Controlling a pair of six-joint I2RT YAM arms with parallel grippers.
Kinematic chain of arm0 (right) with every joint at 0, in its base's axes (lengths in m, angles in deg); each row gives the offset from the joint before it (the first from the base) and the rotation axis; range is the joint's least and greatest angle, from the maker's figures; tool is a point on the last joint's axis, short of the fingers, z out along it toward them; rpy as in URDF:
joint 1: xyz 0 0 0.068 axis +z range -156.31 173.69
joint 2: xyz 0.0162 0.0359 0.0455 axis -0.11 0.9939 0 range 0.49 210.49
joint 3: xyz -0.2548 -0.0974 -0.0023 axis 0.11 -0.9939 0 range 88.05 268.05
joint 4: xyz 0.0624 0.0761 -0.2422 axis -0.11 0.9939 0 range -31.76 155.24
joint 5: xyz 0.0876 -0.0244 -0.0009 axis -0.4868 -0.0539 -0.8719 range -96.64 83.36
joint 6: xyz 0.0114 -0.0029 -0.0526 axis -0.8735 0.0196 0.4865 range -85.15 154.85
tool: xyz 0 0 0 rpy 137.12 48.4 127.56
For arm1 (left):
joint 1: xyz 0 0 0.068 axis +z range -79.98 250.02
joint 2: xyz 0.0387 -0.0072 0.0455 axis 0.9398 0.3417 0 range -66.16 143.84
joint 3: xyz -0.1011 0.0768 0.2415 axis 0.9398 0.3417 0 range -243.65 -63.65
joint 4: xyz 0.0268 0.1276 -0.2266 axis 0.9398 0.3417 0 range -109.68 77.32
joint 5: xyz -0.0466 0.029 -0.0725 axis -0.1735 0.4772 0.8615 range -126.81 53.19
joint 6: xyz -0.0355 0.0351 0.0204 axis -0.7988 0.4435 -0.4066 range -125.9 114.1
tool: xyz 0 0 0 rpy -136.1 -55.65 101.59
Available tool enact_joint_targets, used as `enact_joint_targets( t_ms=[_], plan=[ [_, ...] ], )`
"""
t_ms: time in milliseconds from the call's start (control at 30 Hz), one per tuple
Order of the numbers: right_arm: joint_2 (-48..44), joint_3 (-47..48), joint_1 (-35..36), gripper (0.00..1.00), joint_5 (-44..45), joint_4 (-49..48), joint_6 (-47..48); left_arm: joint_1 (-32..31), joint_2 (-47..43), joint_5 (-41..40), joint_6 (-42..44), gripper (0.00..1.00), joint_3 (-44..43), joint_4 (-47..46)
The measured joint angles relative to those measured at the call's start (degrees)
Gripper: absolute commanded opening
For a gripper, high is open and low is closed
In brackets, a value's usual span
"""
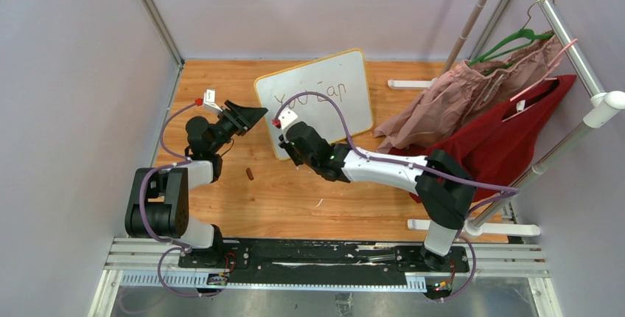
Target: Write a sentence on the whiteboard
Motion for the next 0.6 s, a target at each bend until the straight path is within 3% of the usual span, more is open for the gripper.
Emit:
enact_joint_targets(
  t_ms=[333,600],
  plan=[
    [-10.03,-7.06,-2.19,0.0,1.51,-0.48,-0.76,0.0,0.0,0.0,0.0,0.56,0.0,-0.13],
    [-11.5,-9.64,-4.96,0.0,1.01,-2.38,-2.19,0.0,0.0,0.0,0.02,0.56,0.0,-0.11]
  ],
)
